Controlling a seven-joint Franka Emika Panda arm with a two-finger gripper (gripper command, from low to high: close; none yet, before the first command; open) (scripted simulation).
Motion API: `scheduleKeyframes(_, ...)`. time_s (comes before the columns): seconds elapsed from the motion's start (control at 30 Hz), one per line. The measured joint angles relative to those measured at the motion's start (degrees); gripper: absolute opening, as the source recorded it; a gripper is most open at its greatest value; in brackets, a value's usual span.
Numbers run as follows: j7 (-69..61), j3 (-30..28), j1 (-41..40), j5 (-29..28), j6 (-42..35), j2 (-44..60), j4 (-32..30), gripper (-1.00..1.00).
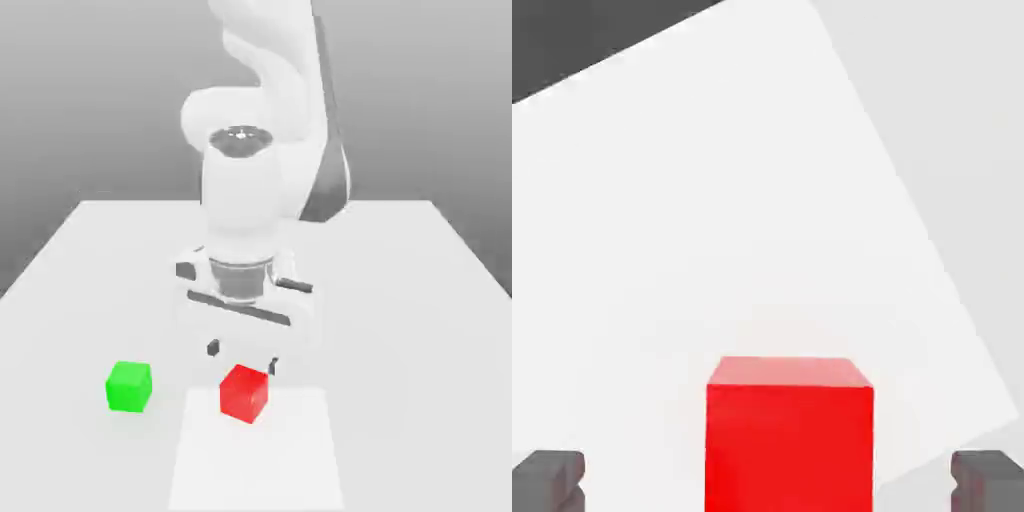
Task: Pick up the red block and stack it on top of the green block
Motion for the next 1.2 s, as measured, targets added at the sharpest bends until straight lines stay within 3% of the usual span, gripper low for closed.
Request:
scheduleKeyframes(0.1, 1.4, -1.8, 1.5, -1.8, 5.5, 6.4, 0.8, 0.00)
scheduleKeyframes(0.13, 1.5, -2.2, 1.8, -1.9, 6.4, 7.5, 0.9, -1.00)
scheduleKeyframes(0.37, 1.6, -2.2, 1.8, -2.1, 6.3, 7.4, 0.9, -1.00)
scheduleKeyframes(0.6, -0.9, -1.3, 1.9, 1.4, -5.0, -5.9, -1.0, -1.00)
scheduleKeyframes(0.87, -7.3, -13.7, -11.6, -2.9, -14.8, -13.1, 1.7, -1.00)
scheduleKeyframes(1.1, -12.7, -14.4, -12.6, 3.2, -3.8, -1.0, 2.6, -1.00)
scheduleKeyframes(1.13, -13.3, -14.1, -12.6, 4.0, -2.7, 0.2, 2.7, 1.00)
scheduleKeyframes(1.2, -13.3, -14.1, -12.6, 4.0, -2.7, 0.2, 2.7, 1.00)
